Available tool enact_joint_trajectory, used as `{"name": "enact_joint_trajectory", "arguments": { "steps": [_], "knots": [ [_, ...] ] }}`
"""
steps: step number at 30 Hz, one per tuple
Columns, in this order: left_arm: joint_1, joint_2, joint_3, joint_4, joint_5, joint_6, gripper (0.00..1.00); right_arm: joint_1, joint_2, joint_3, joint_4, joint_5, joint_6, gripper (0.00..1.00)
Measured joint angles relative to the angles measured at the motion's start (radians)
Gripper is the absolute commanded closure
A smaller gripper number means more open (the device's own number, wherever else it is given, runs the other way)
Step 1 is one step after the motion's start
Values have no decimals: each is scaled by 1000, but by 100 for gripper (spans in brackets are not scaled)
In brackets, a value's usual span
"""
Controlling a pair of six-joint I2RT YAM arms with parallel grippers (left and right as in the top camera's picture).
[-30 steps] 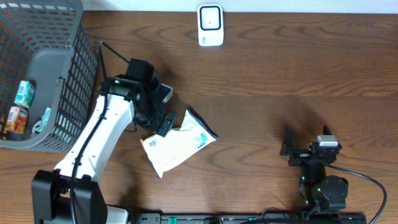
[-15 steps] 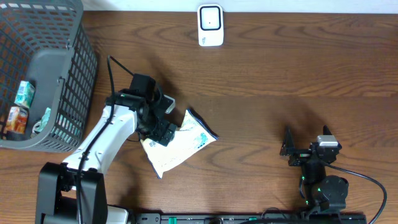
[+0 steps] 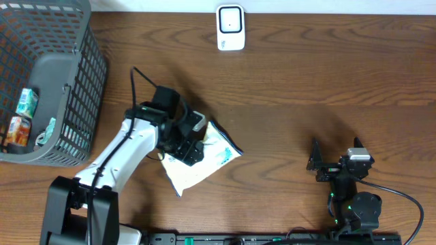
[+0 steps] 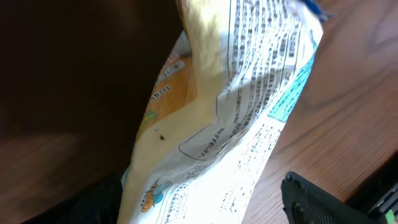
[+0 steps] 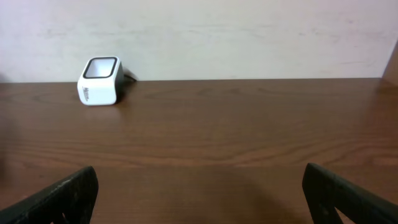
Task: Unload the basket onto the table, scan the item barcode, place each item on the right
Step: 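Regrasp the yellow snack bag on the table with the left gripper, then carry the yellow bag to the scanner and release it in front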
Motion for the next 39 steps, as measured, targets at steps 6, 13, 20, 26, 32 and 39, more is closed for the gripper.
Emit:
{"name": "enact_joint_trajectory", "arguments": {
  "steps": [6,13,20,26,32,39],
  "knots": [
    [-52,1,0,20,22,0,20,0,0,0,0,0,0,1],
    [-65,71,-2,22,38,-22,5,0,0,0,0,0,0,1],
    [-66,193,0,34,46,-51,77,0,0,0,0,0,0,1],
    [-66,203,1,63,124,-91,92,0,0,0,0,0,0,1],
    [-67,233,110,154,94,-258,92,0,0,0,0,0,0,1],
    [-21,251,323,562,55,-490,92,0,0,0,0,0,0,1]
  ]
}}
